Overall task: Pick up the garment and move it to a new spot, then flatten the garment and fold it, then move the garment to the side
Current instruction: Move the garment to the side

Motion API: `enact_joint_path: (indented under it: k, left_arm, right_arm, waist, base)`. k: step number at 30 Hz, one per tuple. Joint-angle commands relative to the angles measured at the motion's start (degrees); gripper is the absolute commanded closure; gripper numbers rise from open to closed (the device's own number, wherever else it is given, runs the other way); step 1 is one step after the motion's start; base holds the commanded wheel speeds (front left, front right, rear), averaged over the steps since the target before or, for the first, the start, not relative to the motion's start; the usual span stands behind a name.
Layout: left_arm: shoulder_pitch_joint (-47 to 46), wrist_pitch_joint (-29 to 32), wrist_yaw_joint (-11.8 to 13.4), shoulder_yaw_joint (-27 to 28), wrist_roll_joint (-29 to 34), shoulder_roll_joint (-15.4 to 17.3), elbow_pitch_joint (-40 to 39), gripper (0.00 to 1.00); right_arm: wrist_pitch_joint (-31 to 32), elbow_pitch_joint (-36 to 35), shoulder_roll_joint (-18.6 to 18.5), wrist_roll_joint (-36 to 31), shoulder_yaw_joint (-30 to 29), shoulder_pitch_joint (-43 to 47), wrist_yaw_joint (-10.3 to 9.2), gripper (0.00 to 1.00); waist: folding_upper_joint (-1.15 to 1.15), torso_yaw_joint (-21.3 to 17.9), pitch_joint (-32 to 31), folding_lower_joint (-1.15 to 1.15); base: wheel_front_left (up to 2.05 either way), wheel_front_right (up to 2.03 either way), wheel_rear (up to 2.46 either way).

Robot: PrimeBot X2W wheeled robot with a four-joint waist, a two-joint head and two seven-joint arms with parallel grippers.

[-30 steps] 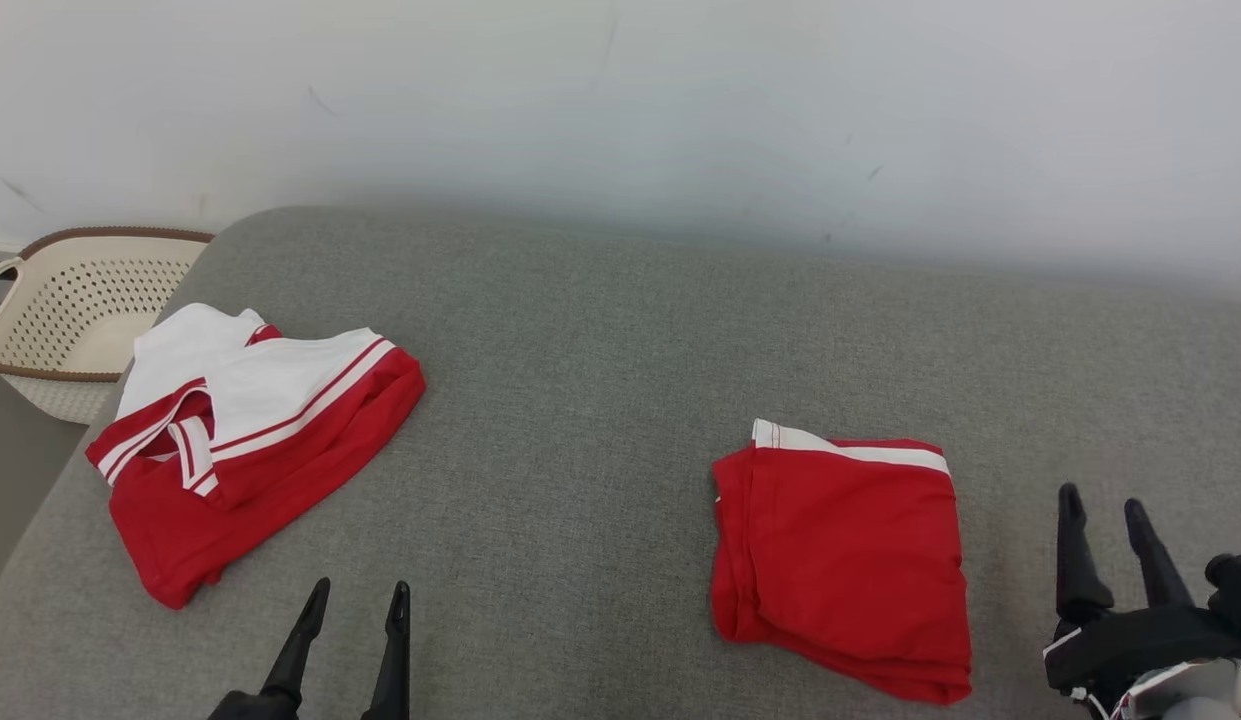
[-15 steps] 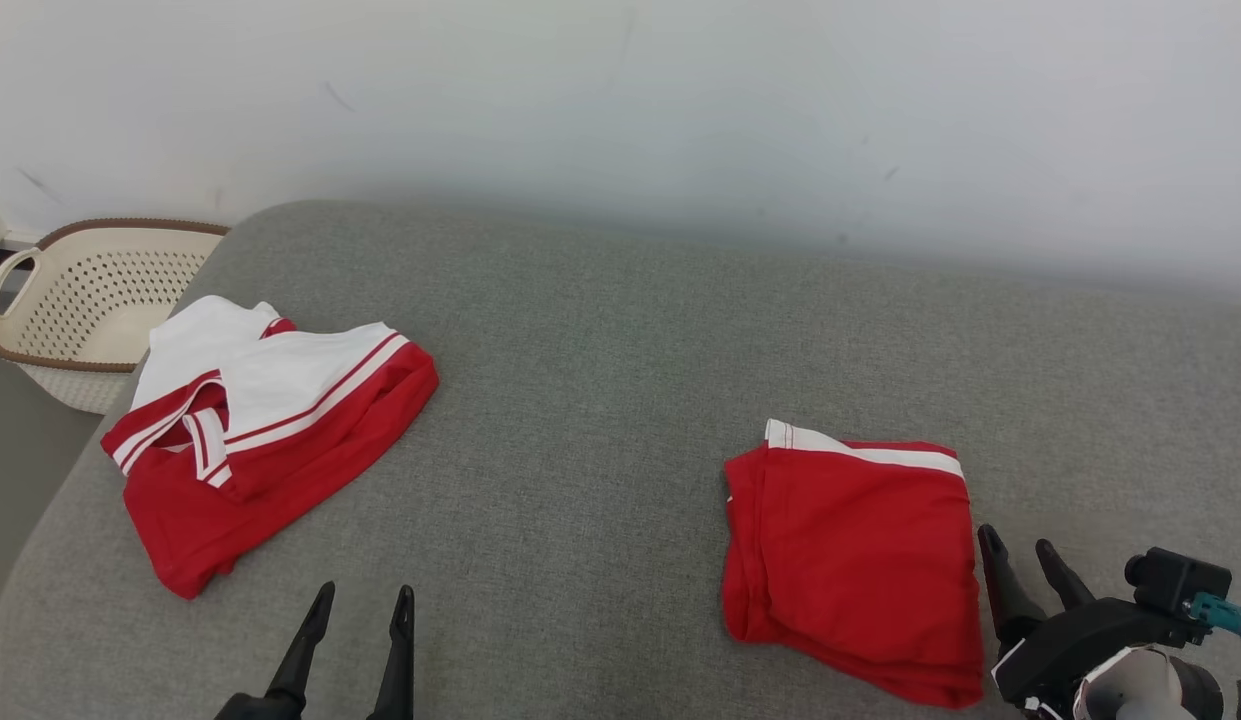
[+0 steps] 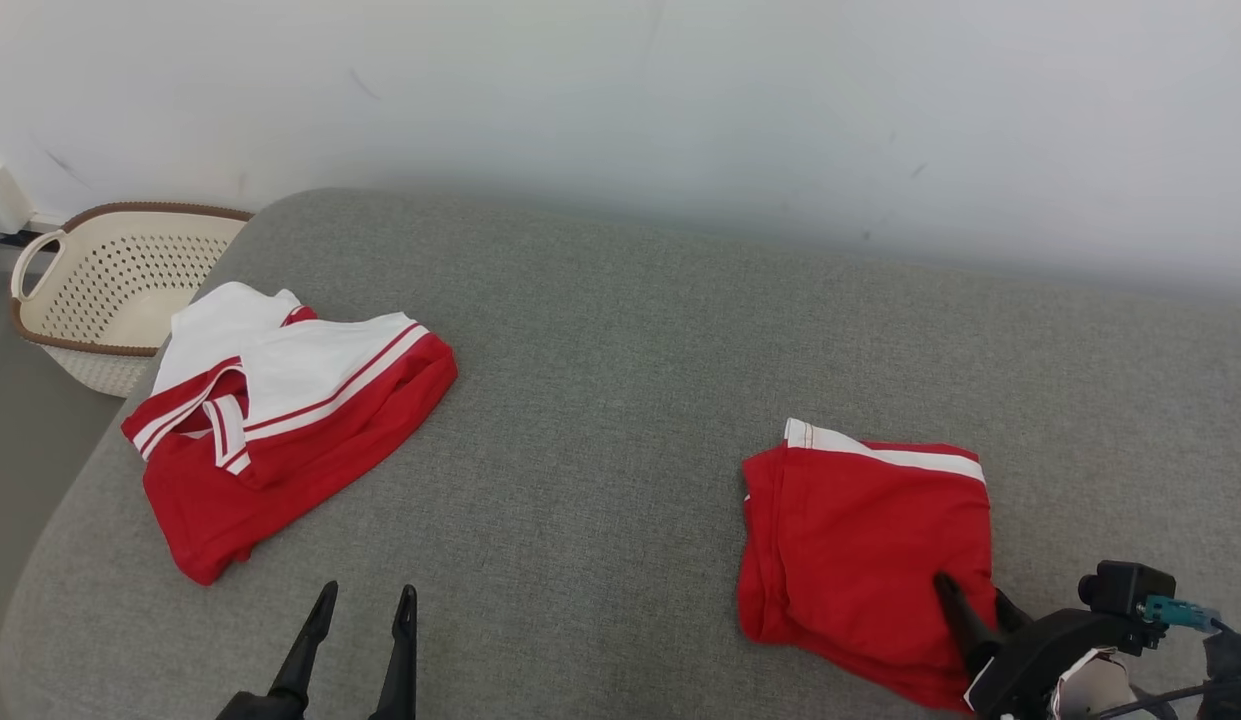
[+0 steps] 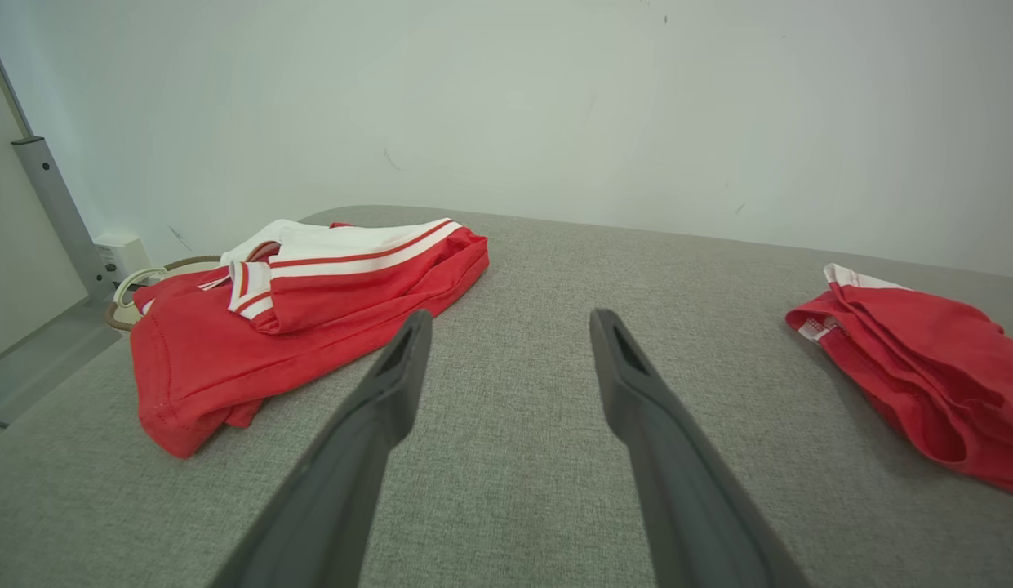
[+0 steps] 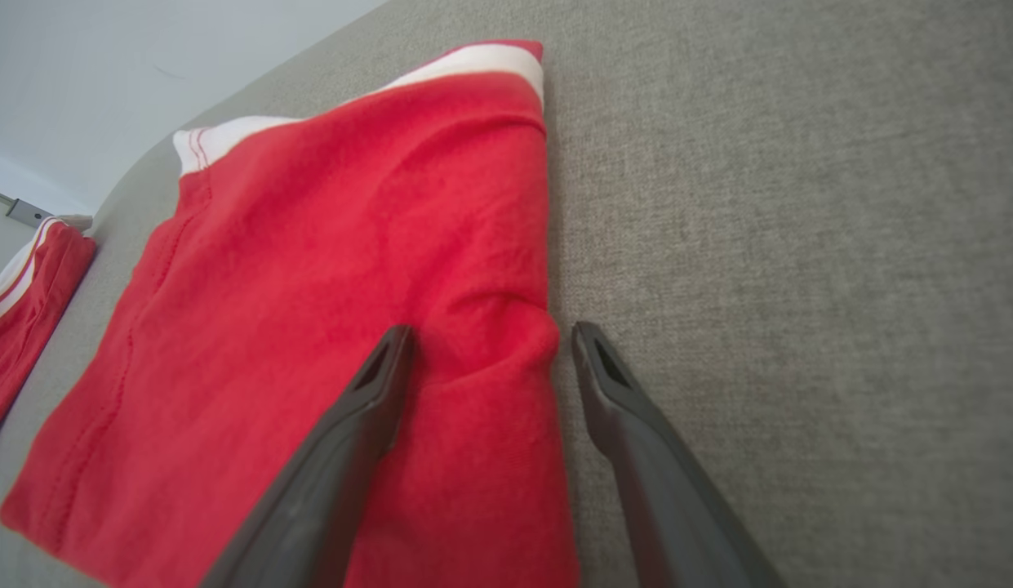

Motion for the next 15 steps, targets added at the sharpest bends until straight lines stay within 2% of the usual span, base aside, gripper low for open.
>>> enact_joint_path:
  k: [1,5,6,7,8,15]
  left_arm:
    - [0.36,-0.27,-0.16,0.15,-0.25,0.04,0.22,0.0]
    - [0.49,-0.27,-0.16,0.23,-0.19,0.03,0.14,0.0]
    - [0.46,-0.27,-0.21,0.2,-0.18,0.03,0.18,0.0]
    - [0.41,-0.27,-0.17,0.18,-0.17,0.03,0.22,0.0]
    - [0.37,-0.27,-0.18,0.13,-0.17,0.02,0.26,0.0]
    - [0.72,-0.27,0.0,0.35,-0.18,0.0,0.14,0.0]
  right_arm:
    - [0.23,0.67,-0.4,0.91,0.89,-0.88,0.05,0.0]
    - [0.5,1.35,0.11,3.29,3.54,-1.55,0.05,0.0]
    - [0.82,1.41,0.21,3.68,4.35,-1.65,0.05,0.1]
    - [0.86,1.39,0.25,3.91,5.21,-1.8,0.05,0.73]
    - [0.88,1.29,0.27,4.46,6.05,-1.99,0.05,1.0]
    - [-3.06,2.28,-2.06,4.9,9.79,-4.65,0.05,1.0]
  waist:
    - [0.0,0.01,0.0,-0.01]
    - [0.0,-0.12,0.14,-0.01]
    - [0.0,-0.14,0.17,-0.01]
    - [0.0,-0.16,0.21,-0.01]
    - [0.0,-0.17,0.24,-0.01]
    - [0.0,-0.79,0.29,-0.01]
  base:
    - [0.0,0.0,0.0]
    - [0.0,0.0,0.0]
    - [0.0,0.0,0.0]
    - [0.0,0.0,0.0]
    - [0.0,0.0,0.0]
    - [0.0,0.0,0.0]
